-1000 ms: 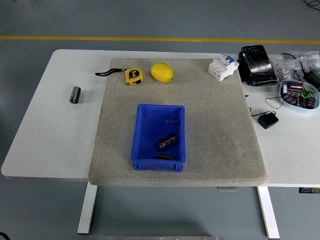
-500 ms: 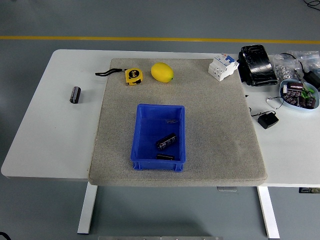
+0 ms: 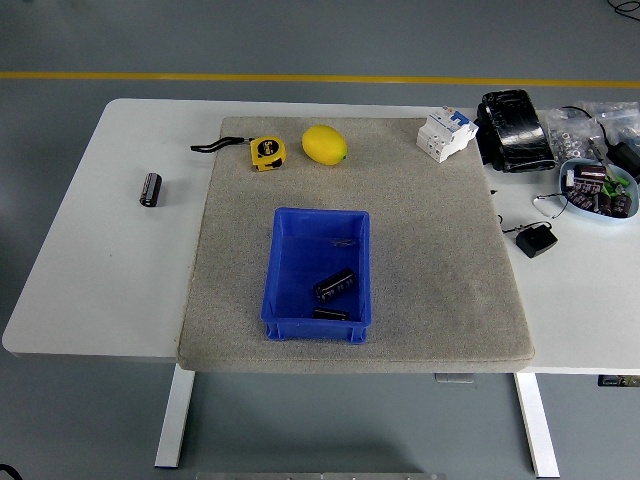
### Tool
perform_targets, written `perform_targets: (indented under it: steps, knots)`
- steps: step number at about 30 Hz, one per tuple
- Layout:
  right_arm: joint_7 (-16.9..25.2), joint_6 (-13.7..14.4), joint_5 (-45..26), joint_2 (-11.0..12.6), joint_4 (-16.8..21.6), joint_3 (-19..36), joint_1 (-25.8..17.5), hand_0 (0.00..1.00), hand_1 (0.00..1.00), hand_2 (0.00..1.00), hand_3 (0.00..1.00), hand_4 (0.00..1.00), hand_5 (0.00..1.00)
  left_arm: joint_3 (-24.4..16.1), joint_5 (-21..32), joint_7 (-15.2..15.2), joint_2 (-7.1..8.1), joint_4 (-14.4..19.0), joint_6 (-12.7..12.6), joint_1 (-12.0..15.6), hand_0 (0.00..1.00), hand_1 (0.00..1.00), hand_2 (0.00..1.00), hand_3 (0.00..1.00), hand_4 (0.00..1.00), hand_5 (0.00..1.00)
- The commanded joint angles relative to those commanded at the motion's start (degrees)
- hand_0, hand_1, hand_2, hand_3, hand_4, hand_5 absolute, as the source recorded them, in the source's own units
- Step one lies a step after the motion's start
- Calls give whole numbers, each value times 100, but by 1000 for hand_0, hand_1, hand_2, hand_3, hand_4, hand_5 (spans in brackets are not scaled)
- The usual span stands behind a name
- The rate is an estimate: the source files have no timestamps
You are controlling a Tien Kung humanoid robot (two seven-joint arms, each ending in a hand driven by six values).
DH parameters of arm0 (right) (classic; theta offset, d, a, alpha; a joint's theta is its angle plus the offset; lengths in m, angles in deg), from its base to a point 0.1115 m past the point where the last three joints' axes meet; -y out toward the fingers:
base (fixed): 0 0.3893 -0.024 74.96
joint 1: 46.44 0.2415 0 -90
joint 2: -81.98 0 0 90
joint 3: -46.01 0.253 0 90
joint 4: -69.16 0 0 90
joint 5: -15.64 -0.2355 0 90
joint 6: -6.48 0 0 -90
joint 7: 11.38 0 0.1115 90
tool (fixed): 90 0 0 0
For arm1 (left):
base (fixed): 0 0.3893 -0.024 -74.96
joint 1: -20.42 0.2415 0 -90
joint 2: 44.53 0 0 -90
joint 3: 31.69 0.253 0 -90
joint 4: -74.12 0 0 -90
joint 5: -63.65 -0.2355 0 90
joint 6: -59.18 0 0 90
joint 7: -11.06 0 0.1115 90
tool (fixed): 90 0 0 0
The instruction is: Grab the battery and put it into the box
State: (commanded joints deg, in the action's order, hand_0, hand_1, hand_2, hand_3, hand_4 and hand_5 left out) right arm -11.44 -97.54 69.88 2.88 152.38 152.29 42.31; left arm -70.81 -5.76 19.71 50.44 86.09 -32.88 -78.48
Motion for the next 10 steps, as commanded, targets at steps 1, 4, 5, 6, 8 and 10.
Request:
perform_targets:
  steps: [1,4,5,6,8,10]
  knots:
    - [0,2,0,1,-1,0,1,2,2,86,846,998,879,2,2,1,0,1,1,0,751,725,768,567,602,529]
    - [0,7,-9,-1,0,2,0,2,2,86,846,998,879,6,3,3,-2,2,3,0,751,725,768,567,602,529]
    - [12,27,-26,-2,3,0,-3,67,78,188,852,998,882,8,8,3,-2,2,3,1,750,725,767,568,603,530]
    - [18,44,-36,-6,3,7,-5,67,78,188,852,998,882,9,11,3,-2,2,3,1,750,725,767,568,603,530]
    - [26,64,-53,-11,0,18,-7,67,78,188,852,998,882,13,13,5,-2,3,5,2,750,725,767,568,603,530]
    - [7,39,-72,-11,-9,30,-7,67,78,188,852,998,882,28,29,5,3,7,8,4,750,725,767,568,603,530]
